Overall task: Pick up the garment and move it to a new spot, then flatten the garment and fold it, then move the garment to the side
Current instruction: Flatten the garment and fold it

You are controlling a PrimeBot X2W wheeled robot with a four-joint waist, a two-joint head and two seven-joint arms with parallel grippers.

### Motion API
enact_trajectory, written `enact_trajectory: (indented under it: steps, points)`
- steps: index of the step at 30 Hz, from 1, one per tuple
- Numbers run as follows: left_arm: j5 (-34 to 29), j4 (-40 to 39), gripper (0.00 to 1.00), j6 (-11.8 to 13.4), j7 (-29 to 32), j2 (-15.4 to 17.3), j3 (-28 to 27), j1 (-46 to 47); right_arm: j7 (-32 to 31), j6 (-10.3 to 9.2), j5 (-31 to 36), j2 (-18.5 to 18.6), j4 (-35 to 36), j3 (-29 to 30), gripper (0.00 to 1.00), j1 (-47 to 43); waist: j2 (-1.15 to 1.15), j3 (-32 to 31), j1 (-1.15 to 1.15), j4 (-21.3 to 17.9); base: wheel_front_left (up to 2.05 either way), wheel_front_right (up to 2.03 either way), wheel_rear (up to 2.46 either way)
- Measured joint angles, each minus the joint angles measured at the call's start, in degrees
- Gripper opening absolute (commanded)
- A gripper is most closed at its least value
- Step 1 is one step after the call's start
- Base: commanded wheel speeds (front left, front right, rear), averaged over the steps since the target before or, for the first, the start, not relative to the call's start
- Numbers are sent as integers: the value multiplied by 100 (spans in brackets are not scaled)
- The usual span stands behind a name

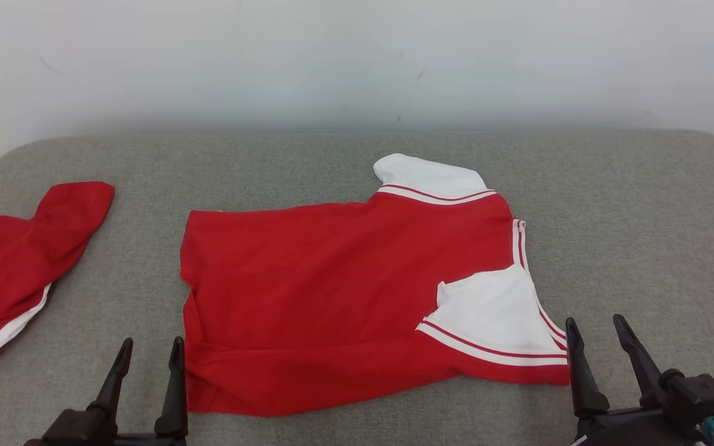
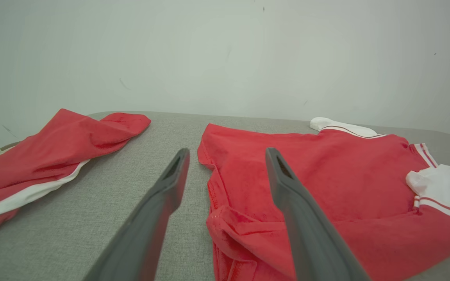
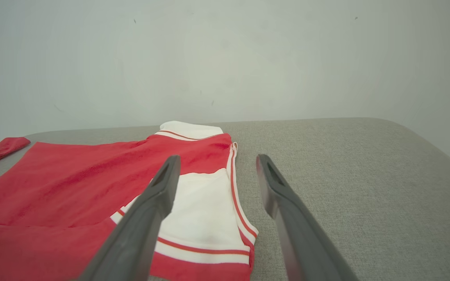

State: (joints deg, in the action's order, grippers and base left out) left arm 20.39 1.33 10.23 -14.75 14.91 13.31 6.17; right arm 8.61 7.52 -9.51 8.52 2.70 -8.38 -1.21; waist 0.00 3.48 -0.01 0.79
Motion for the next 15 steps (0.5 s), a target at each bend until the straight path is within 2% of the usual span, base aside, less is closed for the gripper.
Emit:
enact_trajectory:
  steps: [11,15]
  points:
    - [-92,9,100,-56,12,-25,73,37,-13,0,-9,2,3,11,100,19,0,59,1,57,0,0,0]
    - [-57,114,100,-105,198,-52,162,77,-66,0,-54,60,-133,21,100,74,0,136,1,51,0,0,0]
